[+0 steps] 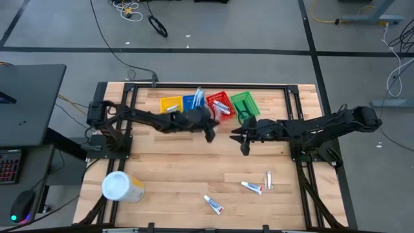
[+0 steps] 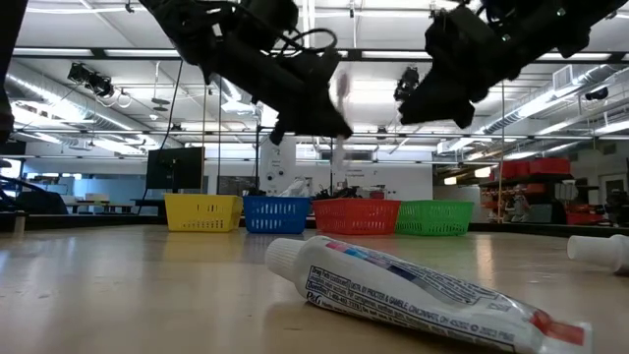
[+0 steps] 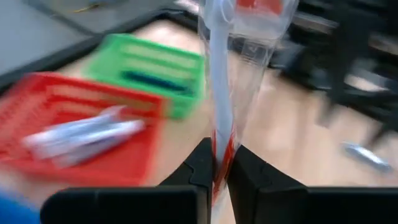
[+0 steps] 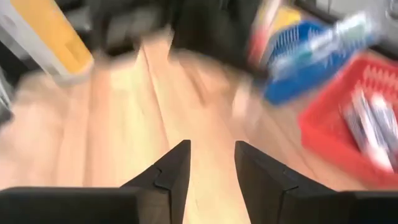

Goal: Pick & Place Travel size toiletries
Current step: Put the orange toothbrush into the blue bin

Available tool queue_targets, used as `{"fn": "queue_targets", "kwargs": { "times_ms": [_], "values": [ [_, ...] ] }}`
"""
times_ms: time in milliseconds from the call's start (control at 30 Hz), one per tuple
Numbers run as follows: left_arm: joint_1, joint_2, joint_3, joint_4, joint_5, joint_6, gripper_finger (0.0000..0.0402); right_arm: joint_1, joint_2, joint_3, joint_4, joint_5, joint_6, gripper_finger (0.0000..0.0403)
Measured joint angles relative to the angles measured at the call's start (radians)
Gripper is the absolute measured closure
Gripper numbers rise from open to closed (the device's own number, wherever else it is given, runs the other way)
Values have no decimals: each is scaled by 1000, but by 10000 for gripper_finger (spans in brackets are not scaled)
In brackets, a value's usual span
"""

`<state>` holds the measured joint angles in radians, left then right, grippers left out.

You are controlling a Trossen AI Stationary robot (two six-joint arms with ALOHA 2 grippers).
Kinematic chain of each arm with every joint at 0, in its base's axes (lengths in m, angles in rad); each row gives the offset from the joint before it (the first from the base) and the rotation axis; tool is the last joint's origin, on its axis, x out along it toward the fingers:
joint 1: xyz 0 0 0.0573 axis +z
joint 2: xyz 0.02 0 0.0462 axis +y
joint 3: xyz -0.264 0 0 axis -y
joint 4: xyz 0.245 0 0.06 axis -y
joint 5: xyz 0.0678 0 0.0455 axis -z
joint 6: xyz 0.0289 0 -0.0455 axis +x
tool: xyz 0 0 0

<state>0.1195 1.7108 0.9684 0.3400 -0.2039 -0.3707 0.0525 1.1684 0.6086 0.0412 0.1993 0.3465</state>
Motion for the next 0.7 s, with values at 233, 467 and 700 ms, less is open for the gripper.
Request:
{"fn": "queue_targets", "kwargs": {
  "times_ms": [233, 467, 700],
  "values": [
    [202, -98, 1, -275, -1, 7, 373, 0, 0, 0, -122, 0, 31, 267],
    [324, -88, -1, -490, 37, -11, 373, 0, 0, 0, -120, 0, 31, 267],
    [350, -88, -3, -531, 45, -42, 368, 0, 0, 0, -115, 0, 31, 267]
  ]
}}
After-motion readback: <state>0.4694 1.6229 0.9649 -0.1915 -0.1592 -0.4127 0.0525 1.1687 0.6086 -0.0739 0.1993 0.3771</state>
